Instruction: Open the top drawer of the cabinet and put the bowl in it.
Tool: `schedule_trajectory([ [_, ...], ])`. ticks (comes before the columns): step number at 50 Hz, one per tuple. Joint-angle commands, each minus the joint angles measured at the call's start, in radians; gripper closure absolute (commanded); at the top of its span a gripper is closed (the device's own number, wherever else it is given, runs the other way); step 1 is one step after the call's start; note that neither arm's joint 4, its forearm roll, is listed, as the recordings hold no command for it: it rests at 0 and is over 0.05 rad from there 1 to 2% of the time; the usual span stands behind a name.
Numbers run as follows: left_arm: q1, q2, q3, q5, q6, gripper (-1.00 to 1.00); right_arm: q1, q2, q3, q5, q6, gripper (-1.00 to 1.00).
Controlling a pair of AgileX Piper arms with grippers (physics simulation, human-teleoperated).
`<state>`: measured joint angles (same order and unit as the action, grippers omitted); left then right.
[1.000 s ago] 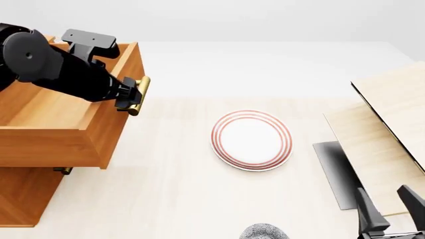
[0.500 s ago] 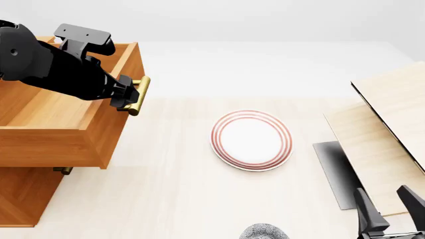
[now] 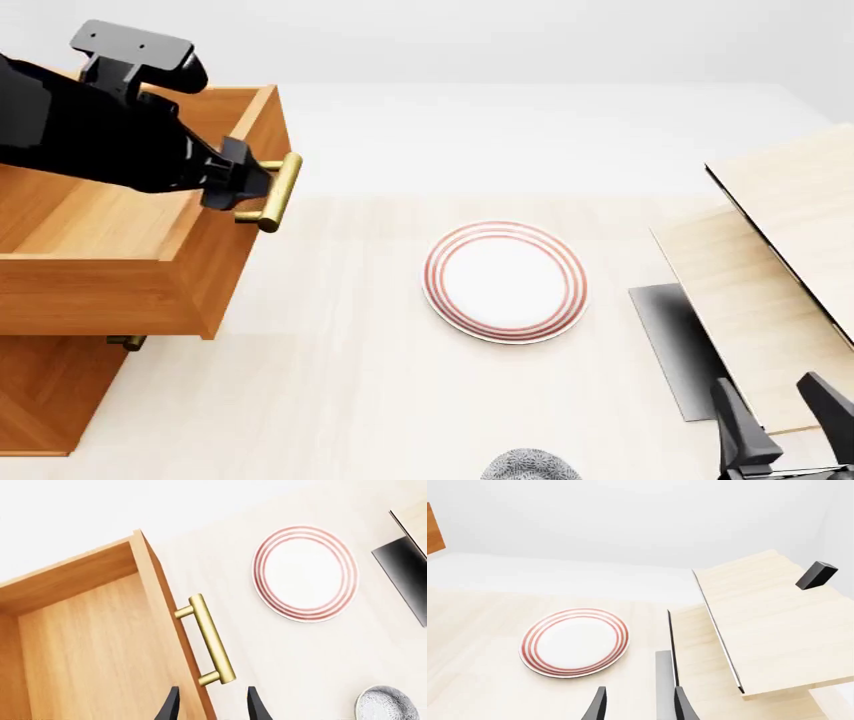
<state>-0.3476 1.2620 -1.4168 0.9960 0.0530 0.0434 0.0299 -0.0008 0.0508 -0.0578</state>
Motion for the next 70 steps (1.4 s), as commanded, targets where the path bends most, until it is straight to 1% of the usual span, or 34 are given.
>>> schedule_trajectory([
  [1, 0.003, -0.033, -0.006, 0.019, 0.025, -1.0, 0.0, -0.001, 0.0, 0.001, -0.001, -1.0],
  [8, 0.003, -0.048, -0.014, 0.035, 0.033, -1.0, 0.001, 0.0, 0.0, 0.0, -0.001, -1.0],
  [9, -0.01, -0.043, -0.025, 0.035, 0.025, -1.0, 0.001, 0.0, 0.0, 0.0, -0.001, -1.0],
  [11, 0.002, -0.051, -0.02, 0.039, 0.047, -1.0, 0.001, 0.001, 0.0, 0.0, -0.002, -1.0],
  [13, -0.015, -0.045, -0.034, 0.043, 0.039, -1.0, 0.001, 0.001, 0.0, 0.0, -0.002, -1.0],
  [14, -0.014, -0.048, -0.036, 0.045, 0.051, -1.0, 0.001, 0.002, 0.0, -0.001, -0.002, -1.0],
  [21, -0.06, -0.043, -0.071, 0.056, 0.049, -1.0, 0.001, 0.002, 0.0, 0.0, -0.002, -1.0],
  [22, -0.053, -0.05, -0.071, 0.06, 0.062, -1.0, 0.001, 0.001, 0.0, 0.001, -0.003, -1.0],
  [25, -0.062, -0.052, -0.073, 0.061, 0.064, -1.0, 0.002, -0.001, 0.0, 0.003, -0.003, -1.0],
  [28, -0.077, -0.057, -0.06, 0.054, 0.083, -1.0, 0.002, -0.002, 0.0, 0.005, -0.003, -1.0],
  [32, -0.092, -0.061, -0.059, 0.051, 0.085, -1.0, 0.002, -0.002, 0.0, 0.005, -0.003, -1.0],
  [34, -0.118, -0.047, -0.076, 0.049, 0.076, -1.0, 0.002, 0.0, 0.0, 0.003, -0.003, -1.0],
  [37, -0.129, -0.054, -0.066, 0.04, 0.076, -1.0, 0.002, 0.002, 0.0, 0.002, -0.004, -1.0],
  [38, -0.155, -0.041, -0.075, 0.034, 0.056, -1.0, 0.002, 0.003, 0.0, 0.001, -0.004, -1.0],
  [39, -0.16, -0.046, -0.081, 0.029, 0.054, -1.0, 0.002, 0.003, 0.0, 0.001, -0.004, -1.0],
  [40, -0.156, -0.054, -0.076, 0.029, 0.057, -1.0, 0.002, 0.003, 0.0, 0.001, -0.004, -1.0],
  [41, -0.183, -0.047, -0.073, 0.02, 0.045, -1.0, 0.002, 0.004, 0.0, 0.001, -0.004, -1.0],
  [44, -0.202, -0.048, -0.065, 0.008, 0.04, -1.0, 0.002, 0.003, 0.0, 0.001, -0.004, -1.0],
  [45, -0.241, -0.028, -0.085, -0.002, 0.005, -1.0, 0.003, 0.003, 0.0, 0.001, -0.005, -1.0],
  [48, -0.236, -0.043, -0.069, -0.01, 0.013, -1.0, 0.003, 0.002, 0.0, 0.002, -0.005, -1.0],
  [51, -0.251, -0.038, -0.043, -0.023, 0.011, -1.0, 0.003, 0.004, 0.0, 0.002, -0.005, -1.0],
  [52, -0.254, -0.046, -0.044, -0.027, -0.006, -1.0, 0.003, 0.003, 0.0, 0.002, -0.005, -1.0],
  [53, -0.262, -0.046, -0.029, -0.028, 0.006, -1.0, 0.003, 0.003, 0.0, 0.003, -0.005, -1.0],
  [57, -0.283, -0.042, -0.015, -0.041, -0.001, -1.0, 0.003, 0.002, 0.0, 0.003, -0.006, -1.0],
  [60, -0.299, -0.04, -0.017, -0.04, -0.007, -1.0, 0.003, 0.002, 0.0, 0.004, -0.006, -1.0],
  [61, -0.32, -0.026, -0.024, -0.044, -0.011, -1.0, 0.003, 0.003, 0.0, 0.004, -0.005, -1.0],
  [62, -0.32, -0.026, -0.021, -0.042, -0.016, -1.0, 0.003, 0.003, 0.0, 0.004, -0.006, -1.0],
  [63, -0.318, -0.031, -0.013, -0.044, -0.005, -1.0, 0.003, 0.004, 0.0, 0.003, -0.005, -1.0],
  [66, -0.336, -0.028, -0.015, -0.049, -0.021, -1.0, 0.004, 0.005, 0.0, 0.002, -0.006, -1.0],
  [68, -0.334, -0.035, -0.002, -0.053, -0.019, -1.0, 0.004, 0.006, 0.0, 0.002, -0.006, -1.0],
  [70, -0.361, -0.022, 0.001, -0.064, -0.034, -1.0, 0.004, 0.006, 0.0, 0.001, -0.006, -1.0],
])
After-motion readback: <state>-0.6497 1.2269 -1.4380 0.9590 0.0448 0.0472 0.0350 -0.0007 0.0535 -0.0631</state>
